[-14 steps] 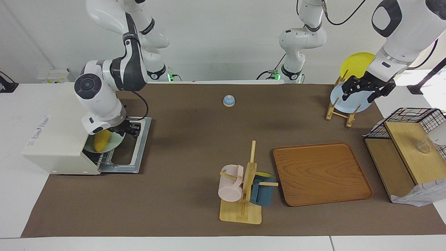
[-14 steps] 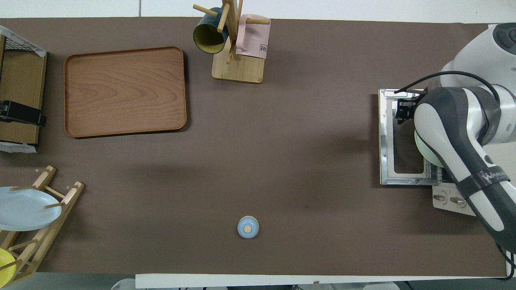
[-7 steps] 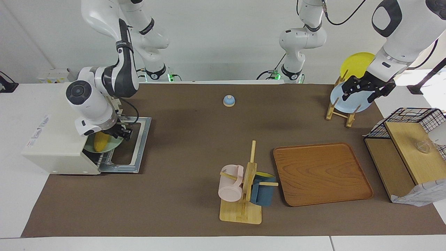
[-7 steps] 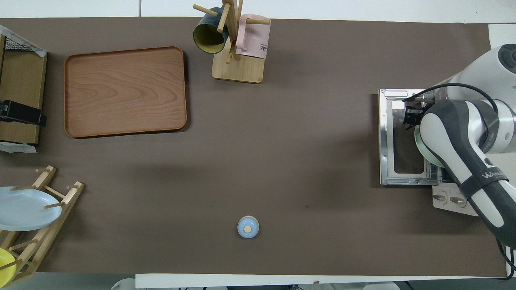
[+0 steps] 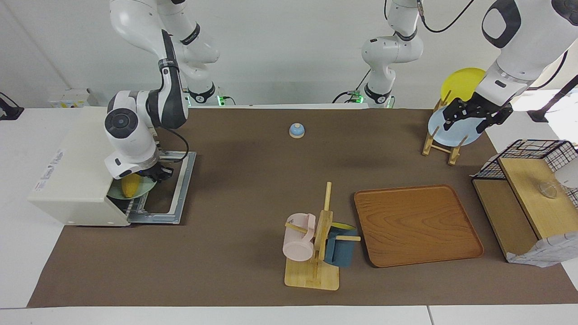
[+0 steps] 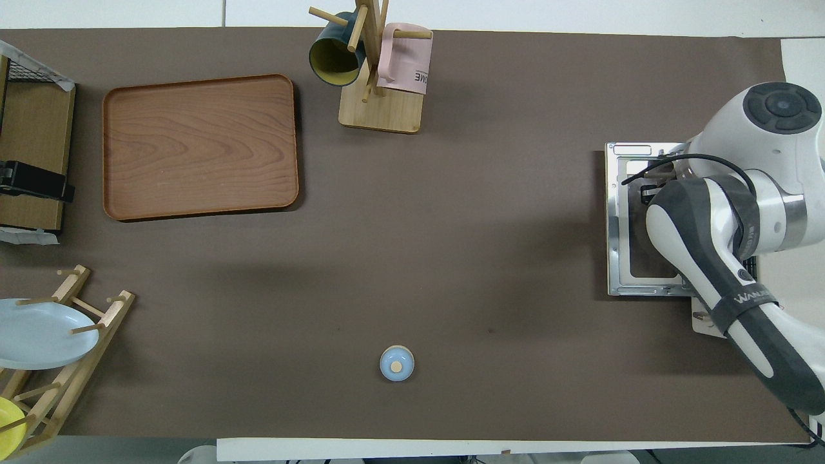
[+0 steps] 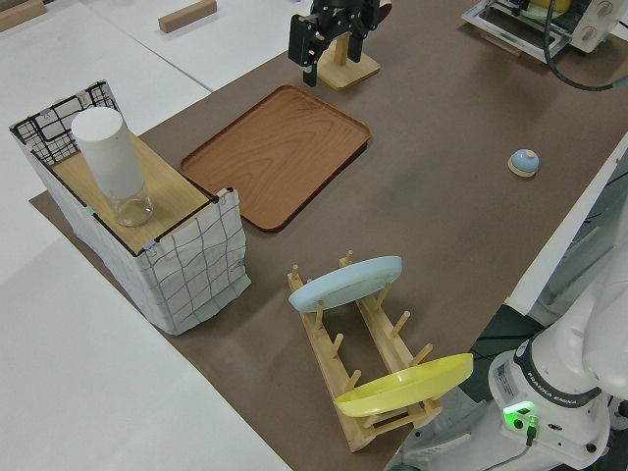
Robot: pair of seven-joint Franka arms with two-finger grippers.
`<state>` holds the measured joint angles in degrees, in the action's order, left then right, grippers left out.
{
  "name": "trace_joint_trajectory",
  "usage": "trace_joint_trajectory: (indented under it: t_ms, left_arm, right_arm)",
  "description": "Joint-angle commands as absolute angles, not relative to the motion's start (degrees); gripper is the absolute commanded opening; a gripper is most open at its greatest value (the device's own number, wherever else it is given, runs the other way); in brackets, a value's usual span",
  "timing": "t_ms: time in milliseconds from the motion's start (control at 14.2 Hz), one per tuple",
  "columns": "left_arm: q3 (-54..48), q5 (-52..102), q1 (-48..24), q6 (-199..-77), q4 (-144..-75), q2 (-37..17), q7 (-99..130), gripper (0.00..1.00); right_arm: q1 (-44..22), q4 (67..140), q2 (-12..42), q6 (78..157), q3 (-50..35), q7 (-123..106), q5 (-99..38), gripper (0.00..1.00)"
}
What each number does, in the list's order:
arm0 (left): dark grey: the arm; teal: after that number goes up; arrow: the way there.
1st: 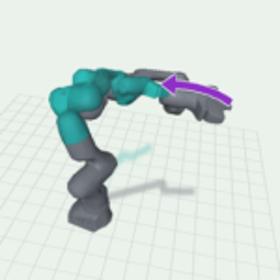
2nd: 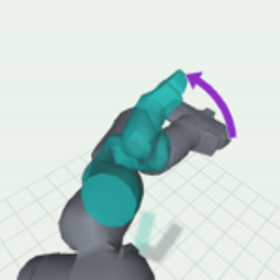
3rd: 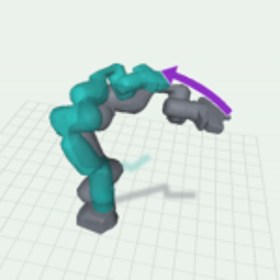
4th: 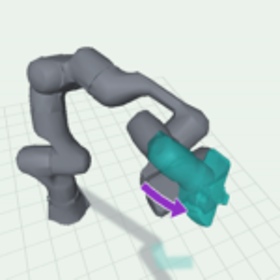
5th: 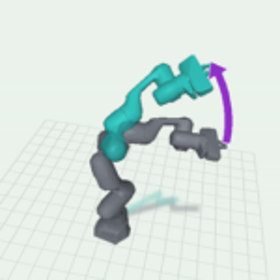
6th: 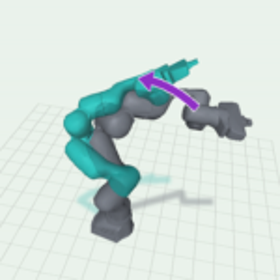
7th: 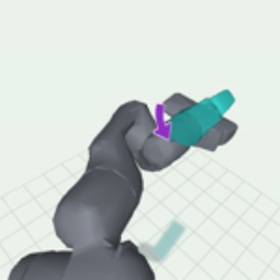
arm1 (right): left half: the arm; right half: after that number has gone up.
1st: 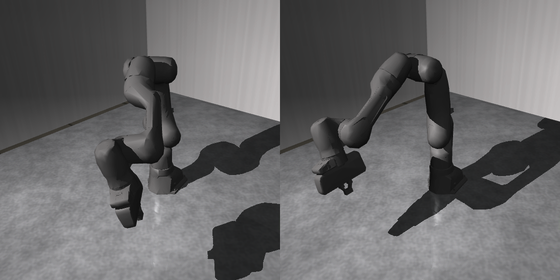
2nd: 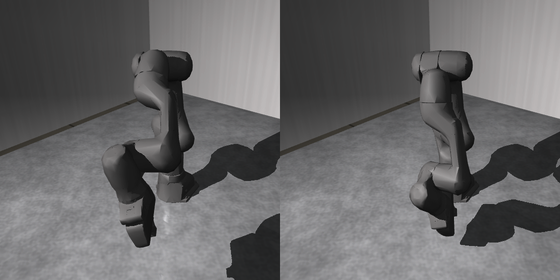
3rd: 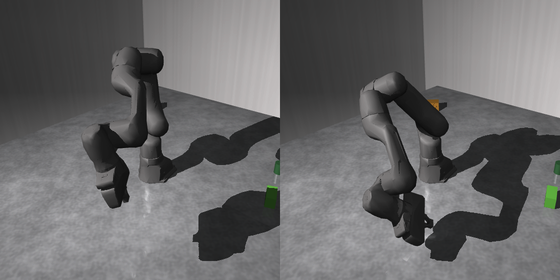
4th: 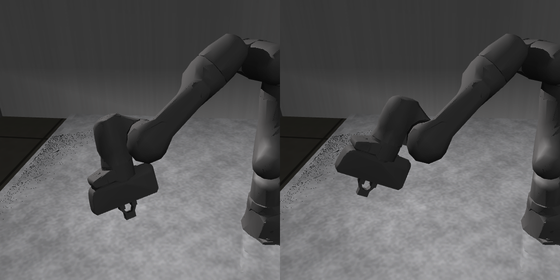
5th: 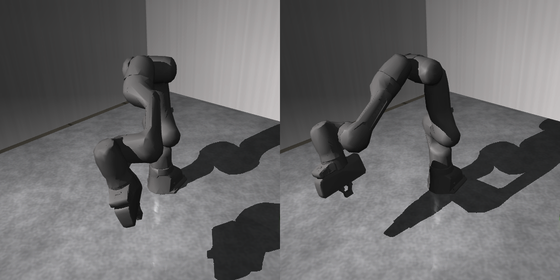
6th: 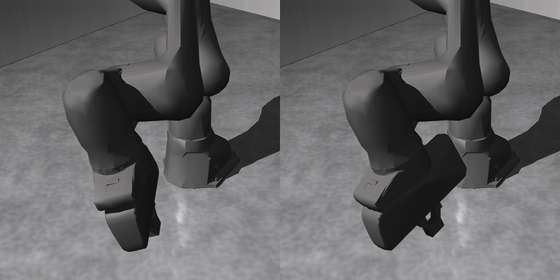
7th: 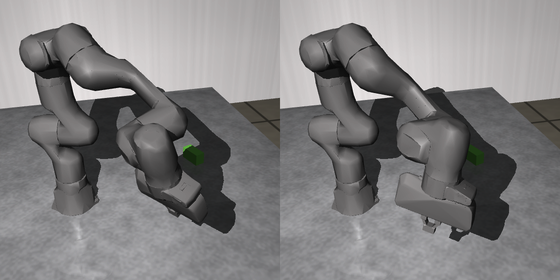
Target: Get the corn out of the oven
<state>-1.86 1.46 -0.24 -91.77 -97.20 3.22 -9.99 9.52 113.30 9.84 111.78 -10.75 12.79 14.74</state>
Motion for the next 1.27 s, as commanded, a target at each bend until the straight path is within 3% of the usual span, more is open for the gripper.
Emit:
trace_joint_trajectory:
  t_ms: [0,141,353,635,776,1058,1128,1199]
  left_arm:
    - [-2.02,1.05,0.09,-92.72,-98.96,4.75,-9.49,1.00]
    - [-2.02,1.05,0.09,-92.72,-98.96,4.75,-9.49,1.00]
    - [-2.02,1.05,0.09,-92.72,-98.96,4.75,-9.49,1.00]
    - [-2.02,1.05,0.09,-92.72,-98.96,4.75,-9.49,1.00]
    - [-2.02,1.05,0.17,-92.03,-99.14,4.92,-9.49,1.00]
    - [-1.85,1.05,2.10,-90.35,-99.40,5.45,-9.49,1.00]
    - [-1.85,1.05,2.20,-90.35,-100.62,6.06,-9.84,1.00]
    - [-1.85,1.05,2.11,-90.87,-100.90,6.15,-9.50,1.00]
  right_arm:
    - [5.47,106.83,11.76,105.94,-10.90,12.21,15.29,0.00]
    - [0.29,98.66,14.83,99.61,-10.90,15.53,14.94,0.00]
    - [-11.47,83.20,23.78,90.04,-10.90,27.73,14.24,0.00]
    - [-24.14,65.95,37.50,90.69,-10.99,45.14,8.02,0.00]
    - [-29.07,65.30,40.33,100.15,-10.99,55.58,5.55,0.00]
    - [-32.52,66.61,43.15,108.61,-10.99,61.24,3.70,0.03]
    - [-32.52,68.45,43.15,112.29,-10.99,62.39,3.34,0.11]
    - [-32.52,69.68,42.89,114.59,-11.07,62.84,2.99,0.31]
